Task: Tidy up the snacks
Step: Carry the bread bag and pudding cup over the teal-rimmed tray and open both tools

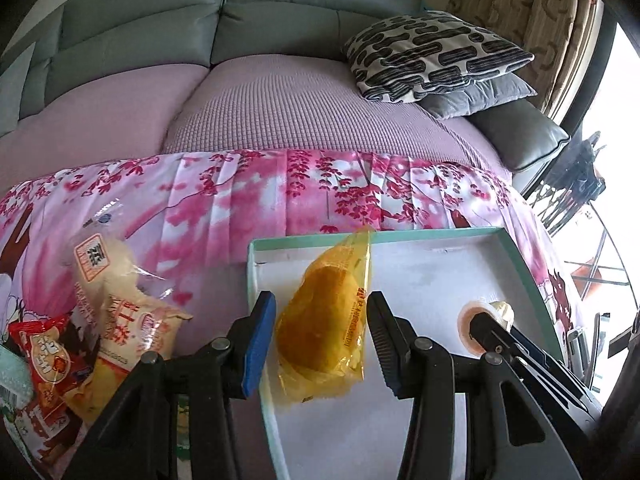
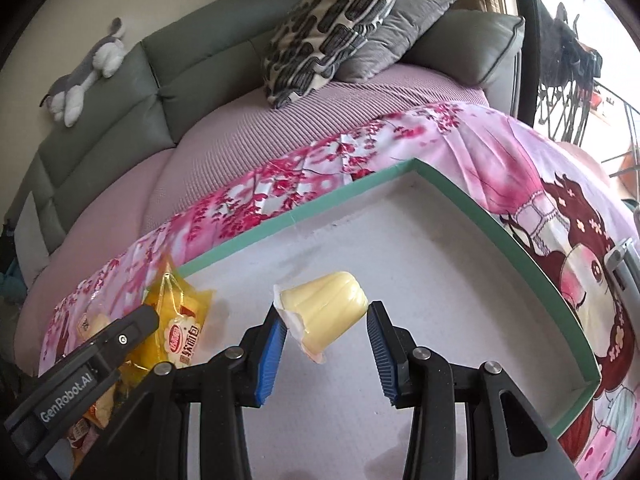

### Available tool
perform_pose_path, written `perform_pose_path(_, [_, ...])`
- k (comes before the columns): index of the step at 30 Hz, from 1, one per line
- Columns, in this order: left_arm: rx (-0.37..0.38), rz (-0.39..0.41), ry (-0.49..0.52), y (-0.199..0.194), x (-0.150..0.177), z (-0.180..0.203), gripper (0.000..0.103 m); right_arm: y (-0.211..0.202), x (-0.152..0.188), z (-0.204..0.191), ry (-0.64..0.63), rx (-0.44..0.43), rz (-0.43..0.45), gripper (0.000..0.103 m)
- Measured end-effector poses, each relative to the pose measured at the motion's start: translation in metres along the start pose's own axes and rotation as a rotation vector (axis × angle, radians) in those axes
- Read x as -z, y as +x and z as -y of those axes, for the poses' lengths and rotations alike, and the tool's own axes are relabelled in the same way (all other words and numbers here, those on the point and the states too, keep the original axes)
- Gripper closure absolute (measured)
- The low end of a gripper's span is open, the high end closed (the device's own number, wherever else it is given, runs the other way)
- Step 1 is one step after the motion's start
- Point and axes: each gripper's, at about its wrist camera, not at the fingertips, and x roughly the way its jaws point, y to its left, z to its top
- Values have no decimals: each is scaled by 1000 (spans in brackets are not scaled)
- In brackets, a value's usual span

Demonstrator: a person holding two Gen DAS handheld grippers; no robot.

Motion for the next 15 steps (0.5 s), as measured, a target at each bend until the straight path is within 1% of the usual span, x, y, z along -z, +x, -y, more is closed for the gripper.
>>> perform_pose_path(3, [-22,6,21,-3,1,5,54,1,0,1,1,4,-5,59])
perform_pose_path(7, [-53,-4,13,-11,-2,3,54,-1,-1,5,19,-1,-15,59])
perform_pose_path(9, [-67,-1,16,-19,-4,2,46,-2,-1,4,12,9,-15,58])
perform_pose_path(11, [-100,13,22,-28,-6,0,25,-3,-1,3,11,11,-15,58])
perform_pose_path(12, [-112,19,23,-31,-7,-1,23,-3,-1,2,10,14,-19,56])
perform_pose_path(14, [-135,32,24,-38,-8,-5,22,-3,-1,0,4,13,-19,50])
perform_pose_path(15, [-148,32,23,-40,-9,-7,21,-4,-1,-1,0,16,-19,44])
